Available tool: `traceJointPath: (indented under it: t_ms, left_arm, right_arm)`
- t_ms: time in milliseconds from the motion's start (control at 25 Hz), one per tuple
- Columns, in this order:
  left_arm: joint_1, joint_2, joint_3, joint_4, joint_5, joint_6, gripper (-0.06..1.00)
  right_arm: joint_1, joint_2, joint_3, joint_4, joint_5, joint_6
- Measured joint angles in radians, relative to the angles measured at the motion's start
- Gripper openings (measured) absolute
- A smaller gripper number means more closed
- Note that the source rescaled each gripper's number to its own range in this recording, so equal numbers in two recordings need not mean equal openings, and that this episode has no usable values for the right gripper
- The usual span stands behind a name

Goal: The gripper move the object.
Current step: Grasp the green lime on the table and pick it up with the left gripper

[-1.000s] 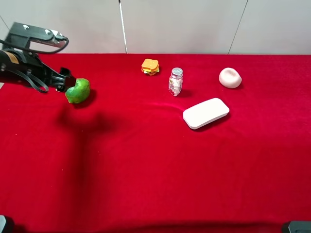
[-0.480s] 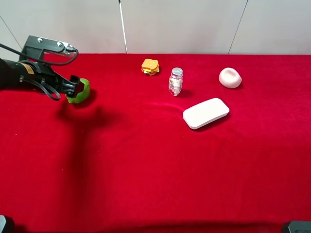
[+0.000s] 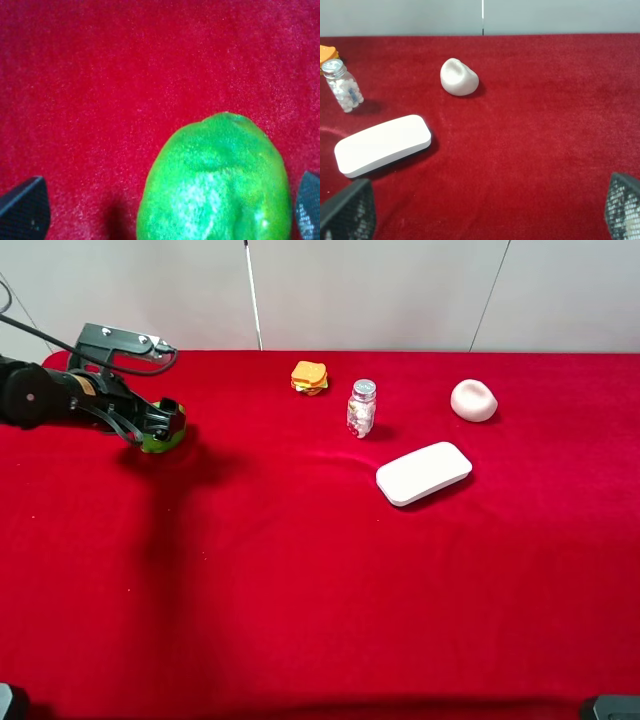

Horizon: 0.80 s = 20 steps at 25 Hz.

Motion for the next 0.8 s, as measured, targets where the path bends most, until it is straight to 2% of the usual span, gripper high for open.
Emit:
traceJointPath:
  t_ms: [400, 520, 560, 640, 760, 800]
  left_arm:
    - [0.0, 0.064, -0.007, 0.0, -0.066, 0.0, 0.95]
    - [0.0, 0.069, -0.007, 0.0, -0.07, 0.0, 0.9]
    - [0.0, 0.069, -0.008, 0.002, -0.071, 0.0, 0.84]
    - [0.0, 0.069, -0.008, 0.01, -0.071, 0.0, 0.67]
    - [0.0, 0.069, -0.008, 0.021, -0.072, 0.0, 0.21]
    - [0.0, 0.069, -0.008, 0.022, -0.074, 0.0, 0.01]
  right_arm:
    - [0.0, 0.0, 0.0, 0.0, 0.0, 0.0]
    - [0.0, 0.0, 0.0, 0.0, 0.0, 0.0]
    - [0.0, 0.0, 0.0, 0.0, 0.0, 0.0]
    - [0.0, 0.0, 0.0, 0.0, -0.001, 0.0]
    - [0.0, 0.0, 0.0, 0.0, -0.001, 0.0]
    - [0.0, 0.0, 0.0, 0.0, -0.001, 0.0]
